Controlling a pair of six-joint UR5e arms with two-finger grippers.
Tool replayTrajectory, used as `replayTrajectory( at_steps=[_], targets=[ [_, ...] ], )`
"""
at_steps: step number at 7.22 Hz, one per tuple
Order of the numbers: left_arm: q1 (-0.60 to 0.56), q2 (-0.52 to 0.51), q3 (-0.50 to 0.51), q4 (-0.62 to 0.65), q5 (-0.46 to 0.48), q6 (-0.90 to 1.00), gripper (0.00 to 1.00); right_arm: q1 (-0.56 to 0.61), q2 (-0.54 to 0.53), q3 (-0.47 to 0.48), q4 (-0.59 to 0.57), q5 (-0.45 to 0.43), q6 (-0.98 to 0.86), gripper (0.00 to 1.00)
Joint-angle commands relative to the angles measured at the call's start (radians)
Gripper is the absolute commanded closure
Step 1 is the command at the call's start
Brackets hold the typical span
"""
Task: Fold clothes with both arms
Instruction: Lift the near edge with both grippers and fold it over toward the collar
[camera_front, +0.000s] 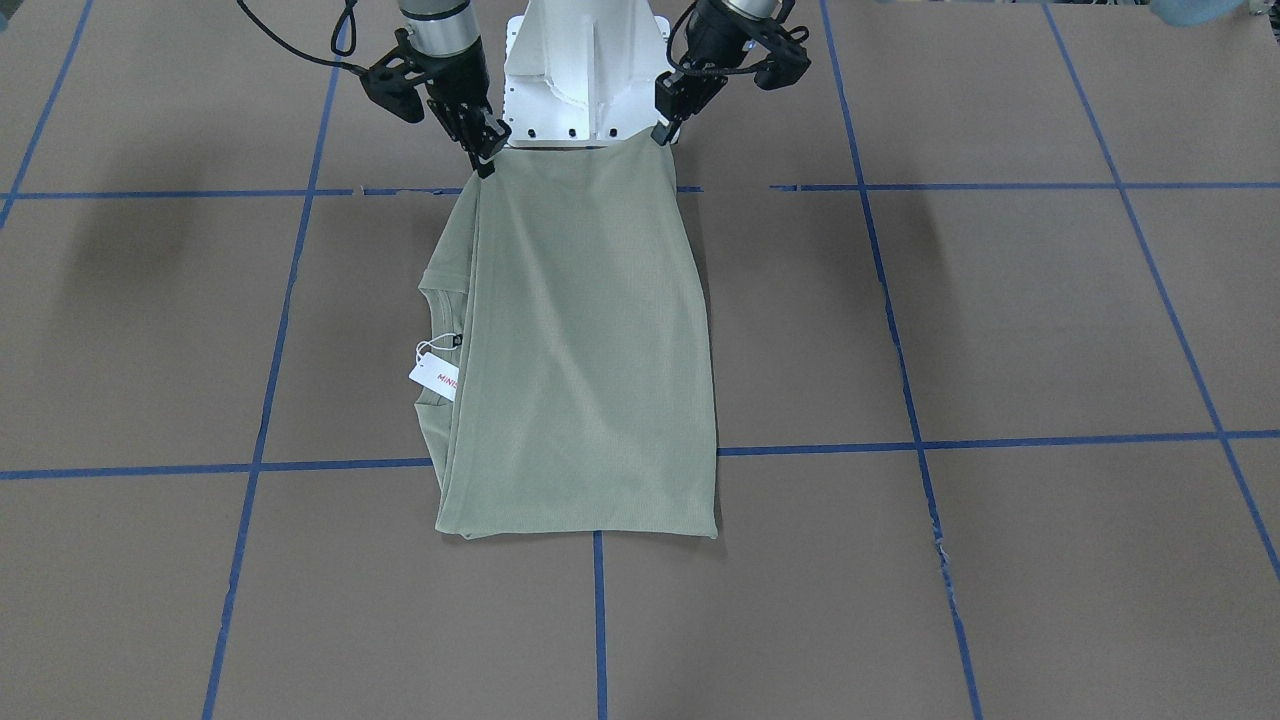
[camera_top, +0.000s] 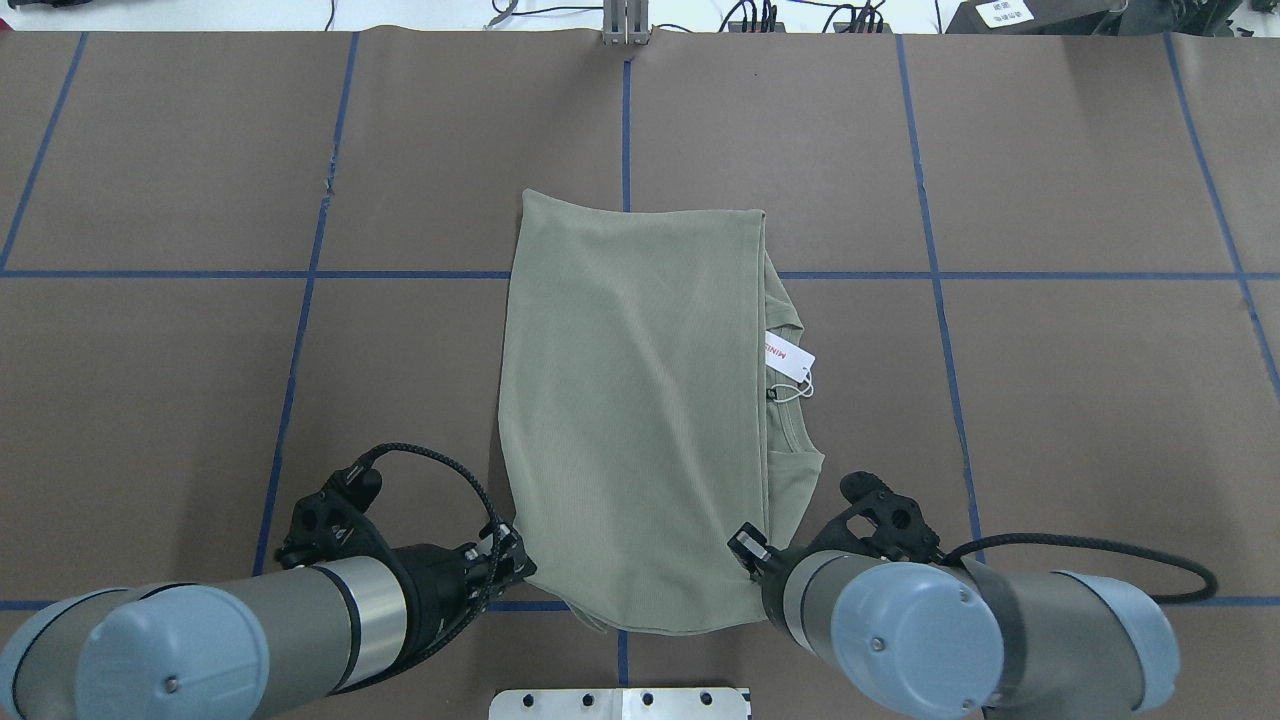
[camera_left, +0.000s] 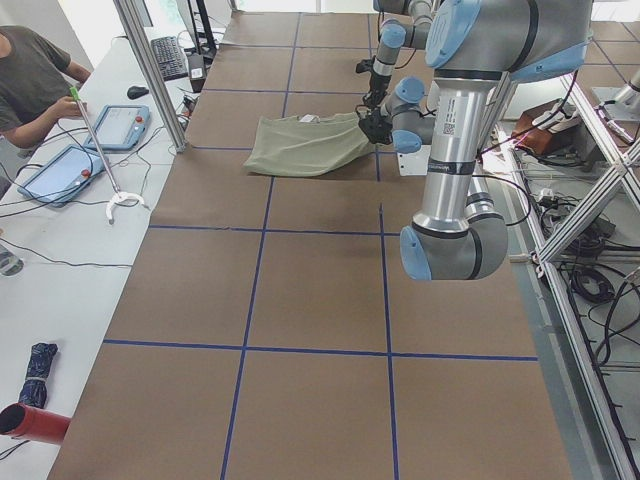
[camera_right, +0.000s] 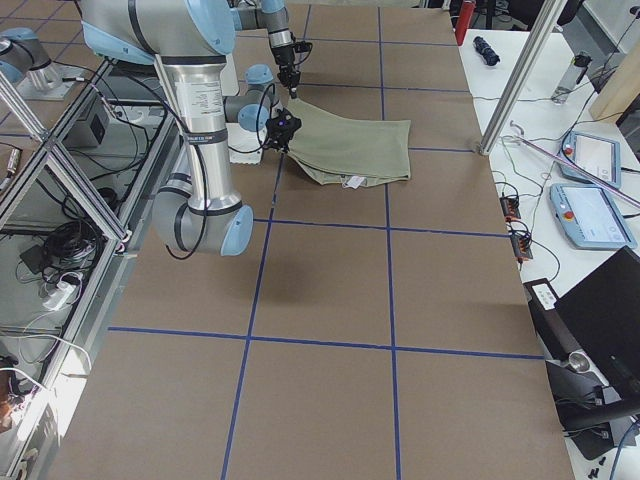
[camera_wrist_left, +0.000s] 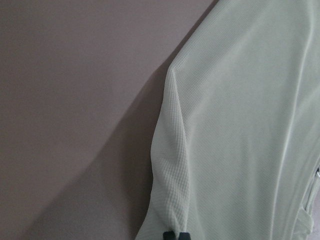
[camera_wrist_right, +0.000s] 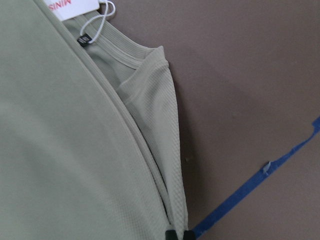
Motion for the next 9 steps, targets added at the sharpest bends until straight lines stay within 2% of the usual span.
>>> replayTrajectory(
  at_steps=[1,2,3,4,5,6,8,9],
  targets=[
    [-0.004,-0.010,-0.140,0.092,-0.027,-0.005,1.00,0.076,-0.012,0.113,0.000,0.000,0.039,1.00],
    [-0.106,-0.067,-0.097,0.094,-0.050,0.051,1.00,0.146,-0.002,0.094,0.002,0.002,0.028,1.00],
    [-0.230,-0.145,-0.002,0.095,-0.115,0.145,1.00,0.259,0.030,0.051,0.009,0.014,0.002,1.00],
    [-0.338,-0.208,0.116,0.083,-0.172,0.167,1.00,0.351,0.133,-0.074,0.010,0.070,-0.050,1.00],
    [-0.415,-0.271,0.220,0.080,-0.187,0.226,1.00,0.419,0.195,-0.193,0.011,0.112,-0.094,1.00],
    [-0.463,-0.288,0.300,0.062,-0.187,0.278,1.00,0.427,0.214,-0.283,0.023,0.112,-0.145,1.00],
    [-0.507,-0.312,0.510,-0.140,-0.187,0.288,1.00,0.487,0.260,-0.483,0.220,0.126,-0.165,1.00],
    [-0.521,-0.325,0.572,-0.190,-0.185,0.288,1.00,0.489,0.300,-0.577,0.265,0.126,-0.173,1.00]
  ],
)
